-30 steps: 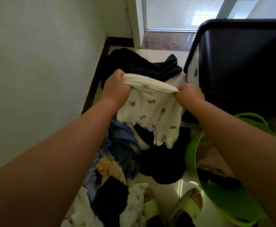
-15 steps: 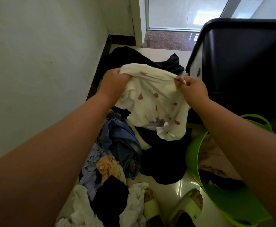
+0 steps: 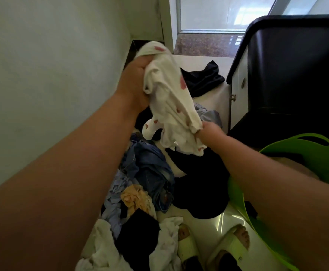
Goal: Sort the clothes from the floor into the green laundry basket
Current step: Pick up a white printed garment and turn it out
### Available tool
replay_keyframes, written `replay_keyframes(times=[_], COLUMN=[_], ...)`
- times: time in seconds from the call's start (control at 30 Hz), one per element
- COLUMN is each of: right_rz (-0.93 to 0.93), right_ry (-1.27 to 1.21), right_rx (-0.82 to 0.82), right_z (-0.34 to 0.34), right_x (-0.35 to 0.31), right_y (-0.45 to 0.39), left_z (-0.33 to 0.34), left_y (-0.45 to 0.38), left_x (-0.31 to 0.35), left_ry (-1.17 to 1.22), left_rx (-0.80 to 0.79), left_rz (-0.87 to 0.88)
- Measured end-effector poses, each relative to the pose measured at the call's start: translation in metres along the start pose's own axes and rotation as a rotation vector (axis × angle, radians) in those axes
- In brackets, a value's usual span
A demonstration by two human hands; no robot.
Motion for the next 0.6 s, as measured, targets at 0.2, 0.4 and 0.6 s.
replay_keyframes(times=[0.2, 0.4, 0.6], right_rz=[-0.048, -0.261, -0.409], right_ry=[-0.473, -0.393, -0.238], right_rx=[0.061, -0.022, -0.197], right_z=[-0.043, -0.057, -0.046], right_x=[0.003, -0.044, -0.083], right_y=[-0.002, 0.011, 0.03], left_z=[-0.098, -0.096, -0.019], left_y=[-0.039, -0.017, 0.018], left_x=[-0.024, -0.08, -0.1], left_ry=[-0.818, -1.535, -0.876], left_rx=[0.54, 0.156, -0.251], left_rz=[0.011, 0.201, 0.367])
Point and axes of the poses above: each hand's wrist, its own y-axis away from the middle knuckle, its own z-axis out of the palm, x = y × z, the point moved 4 cm from there along -y, towards the middle knuckle, and after that the axes turned 15 degrees about x, right-handed, at the moved point
